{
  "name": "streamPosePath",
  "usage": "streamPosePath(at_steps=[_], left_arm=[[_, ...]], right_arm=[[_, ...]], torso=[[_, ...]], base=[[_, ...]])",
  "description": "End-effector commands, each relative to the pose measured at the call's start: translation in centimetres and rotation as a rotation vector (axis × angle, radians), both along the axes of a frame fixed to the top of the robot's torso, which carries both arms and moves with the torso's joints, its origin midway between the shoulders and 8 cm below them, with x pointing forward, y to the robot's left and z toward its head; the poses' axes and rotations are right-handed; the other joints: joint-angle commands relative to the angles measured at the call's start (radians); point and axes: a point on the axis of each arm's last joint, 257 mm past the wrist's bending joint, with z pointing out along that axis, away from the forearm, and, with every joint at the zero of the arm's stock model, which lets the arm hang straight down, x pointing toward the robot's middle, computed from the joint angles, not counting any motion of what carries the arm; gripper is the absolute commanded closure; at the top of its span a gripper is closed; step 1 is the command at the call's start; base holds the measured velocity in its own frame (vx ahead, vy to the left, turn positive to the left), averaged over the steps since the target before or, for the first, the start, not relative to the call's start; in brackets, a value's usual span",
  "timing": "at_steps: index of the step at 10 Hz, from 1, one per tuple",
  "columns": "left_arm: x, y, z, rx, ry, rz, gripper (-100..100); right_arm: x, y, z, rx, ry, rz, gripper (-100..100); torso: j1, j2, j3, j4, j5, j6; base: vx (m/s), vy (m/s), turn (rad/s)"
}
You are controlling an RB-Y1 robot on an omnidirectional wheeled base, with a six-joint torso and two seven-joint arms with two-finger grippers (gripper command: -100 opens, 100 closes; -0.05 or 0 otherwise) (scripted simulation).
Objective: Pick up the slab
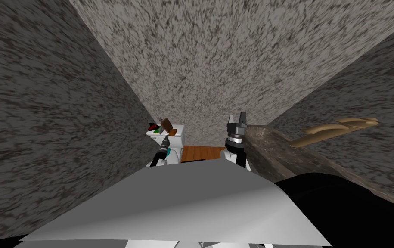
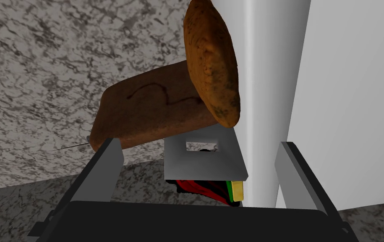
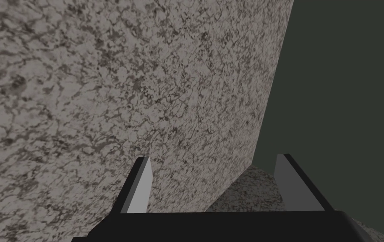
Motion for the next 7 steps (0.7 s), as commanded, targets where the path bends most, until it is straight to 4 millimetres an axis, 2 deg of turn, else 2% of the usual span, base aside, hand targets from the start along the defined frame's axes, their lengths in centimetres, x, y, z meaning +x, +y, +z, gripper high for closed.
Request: streamPosePath(at_steps=[1, 5, 6, 7], left_arm=[[0.0, 0.0, 0.0, 0.0, 0.0, 0.0, -100], [0.0, 0.0, 0.0, 0.0, 0.0, 0.0, -100], [-1.2, 1.6, -1.9, 0.029, 0.045, 0.013, -100], [-1.7, 2.2, -2.8, 0.039, 0.064, 0.019, -100]], right_arm=[[0.0, 0.0, 0.0, 0.0, 0.0, 0.0, 0], [0.0, 0.0, 0.0, 0.0, 0.0, 0.0, 0], [0.0, 0.0, 0.0, 0.0, 0.0, 0.0, 0], [0.0, 0.0, 0.0, 0.0, 0.0, 0.0, 0]], torso=[[0.0, 0.0, 0.0, 0.0, 0.0, 0.0], [0.0, 0.0, 0.0, 0.0, 0.0, 0.0], [0.0, 0.0, 0.0, 0.0, 0.0, 0.0], [0.002, 0.005, 0.003, 0.001, 0.0, 0.0]], base=[[0.007, -0.006, 0.023], [0.0, 0.0, -0.001], [-0.098, 0.038, -0.145], [-0.147, 0.028, -0.16]])
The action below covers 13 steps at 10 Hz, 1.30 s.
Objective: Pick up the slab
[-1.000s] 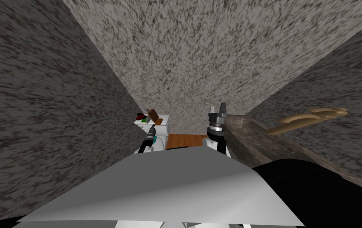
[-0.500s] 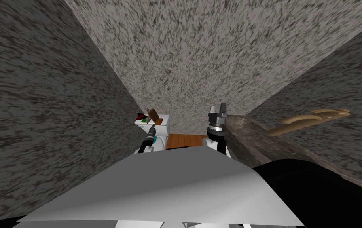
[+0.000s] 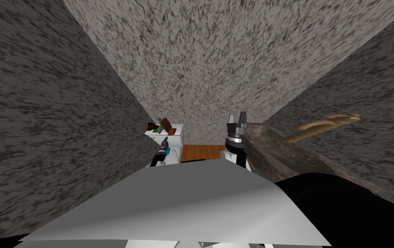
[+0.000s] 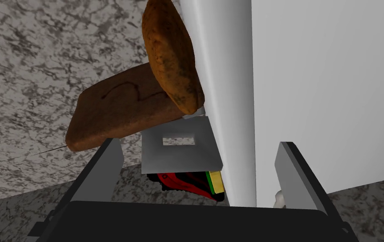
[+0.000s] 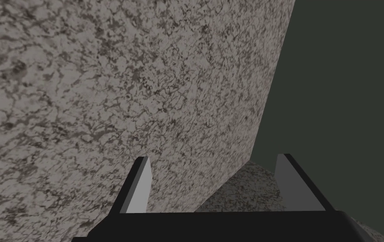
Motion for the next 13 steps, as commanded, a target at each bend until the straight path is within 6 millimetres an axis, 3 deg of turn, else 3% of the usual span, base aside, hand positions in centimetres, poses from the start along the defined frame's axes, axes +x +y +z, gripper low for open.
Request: streamPosePath(at_steps=[1, 4, 9, 12, 13], left_arm=[[-0.8, 1.2, -1.2, 0.015, 0.031, 0.011, -100], [-1.7, 2.0, -3.2, -0.031, 0.064, 0.041, -100], [0.9, -1.3, -0.9, -0.161, -0.005, 0.024, -100], [2.5, -4.6, 0.6, -0.258, -0.044, 0.014, -100], [2.4, -4.0, 0.3, -0.238, -0.036, 0.015, -100]], right_arm=[[0.0, 0.0, 0.0, 0.0, 0.0, 0.0, 0], [0.0, 0.0, 0.0, 0.0, 0.0, 0.0, 0], [0.0, 0.0, 0.0, 0.0, 0.0, 0.0, 0], [0.0, 0.0, 0.0, 0.0, 0.0, 0.0, 0], [0.0, 0.0, 0.0, 0.0, 0.0, 0.0, 0]], torso=[[0.0, 0.0, 0.0, 0.0, 0.0, 0.0], [-0.001, -0.001, 0.0, 0.0, 0.0, 0.0], [-0.002, -0.019, -0.011, -0.004, -0.001, 0.0], [-0.002, -0.021, -0.012, -0.004, -0.001, 0.0], [-0.002, -0.02, -0.011, -0.004, -0.001, 0.0]], base=[[-0.135, 0.009, -0.065], [-0.09, 0.005, -0.031], [0.108, -0.011, 0.06], [0.168, -0.006, 0.019], [0.071, 0.0, -0.001]])
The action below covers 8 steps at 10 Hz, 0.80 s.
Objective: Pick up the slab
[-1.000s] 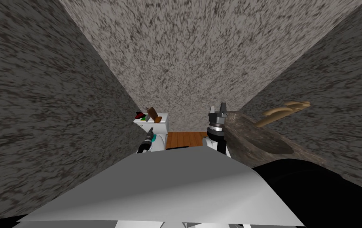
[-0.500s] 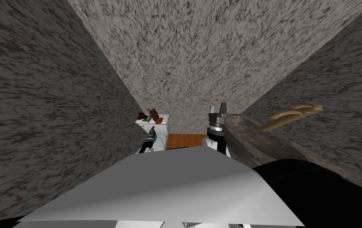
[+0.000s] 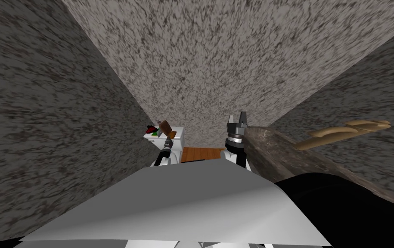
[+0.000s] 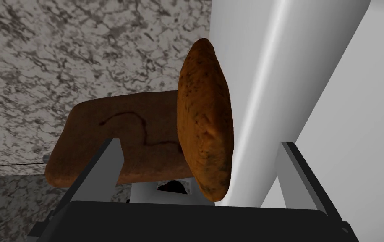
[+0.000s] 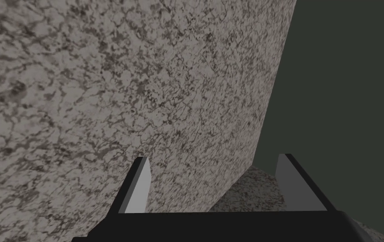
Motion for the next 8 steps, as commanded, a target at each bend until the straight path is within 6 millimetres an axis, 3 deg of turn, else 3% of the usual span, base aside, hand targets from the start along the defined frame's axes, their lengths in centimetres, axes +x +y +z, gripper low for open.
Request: streamPosePath(at_steps=[1, 2, 6, 8], left_arm=[[0.0, 0.0, 0.0, 0.0, 0.0, 0.0, 0], [-0.4, 1.5, -1.0, -0.024, 0.002, 0.001, -100], [-1.1, 4.3, -2.2, -0.015, 0.016, -0.002, -100], [-1.6, 6.7, -3.0, -0.022, 0.022, 0.004, -100]], right_arm=[[0.0, 0.0, 0.0, 0.0, 0.0, 0.0, 0], [0.0, 0.0, 0.0, 0.0, 0.0, 0.0, 0], [0.0, 0.0, 0.0, 0.0, 0.0, 0.0, 0], [0.0, 0.0, 0.0, 0.0, 0.0, 0.0, 0]], torso=[[0.0, 0.0, 0.0, 0.0, 0.0, 0.0], [0.0, 0.004, 0.002, 0.001, 0.0, 0.0], [-0.008, 0.006, 0.003, 0.001, -0.002, 0.0], [-0.005, 0.007, 0.004, 0.002, -0.001, 0.0]], base=[[0.014, -0.001, 0.001], [0.006, -0.078, -0.088], [0.014, -0.109, -0.035], [0.003, -0.091, -0.072]])
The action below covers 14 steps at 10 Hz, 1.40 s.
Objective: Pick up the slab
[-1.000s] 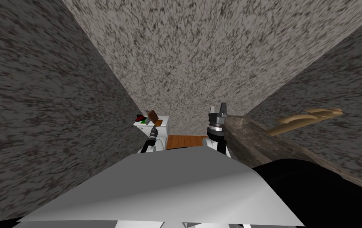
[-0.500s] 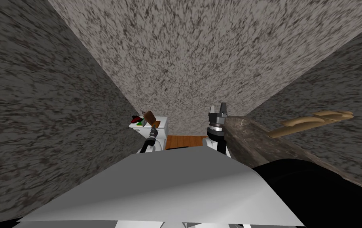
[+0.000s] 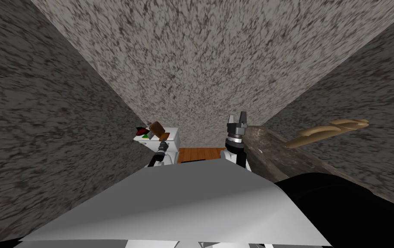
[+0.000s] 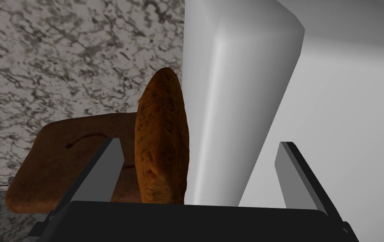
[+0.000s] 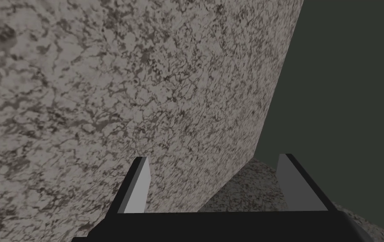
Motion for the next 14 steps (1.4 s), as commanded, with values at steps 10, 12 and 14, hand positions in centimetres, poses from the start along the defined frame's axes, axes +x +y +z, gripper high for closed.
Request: streamPosePath(at_steps=[10, 12, 14], left_arm=[[-2.5, 15.7, 0.6, 0.004, -0.005, 0.067, -100], [-2.8, 16.2, 0.2, 0.011, 0.006, 0.073, -100], [-3.4, 19.6, 1.4, 0.018, -0.004, 0.093, -100]], right_arm=[[0.0, 0.0, 0.0, 0.0, 0.0, 0.0, 0], [0.0, 0.0, 0.0, 0.0, 0.0, 0.0, 0], [0.0, 0.0, 0.0, 0.0, 0.0, 0.0, 0]], torso=[[0.0, -0.004, -0.003, -0.003, 0.002, 0.0], [0.006, -0.004, -0.003, -0.003, 0.003, 0.0], [0.006, -0.005, -0.004, -0.003, 0.003, 0.0]], base=[[0.018, -0.122, -0.057], [0.004, -0.021, 0.006], [0.026, -0.076, -0.067]])
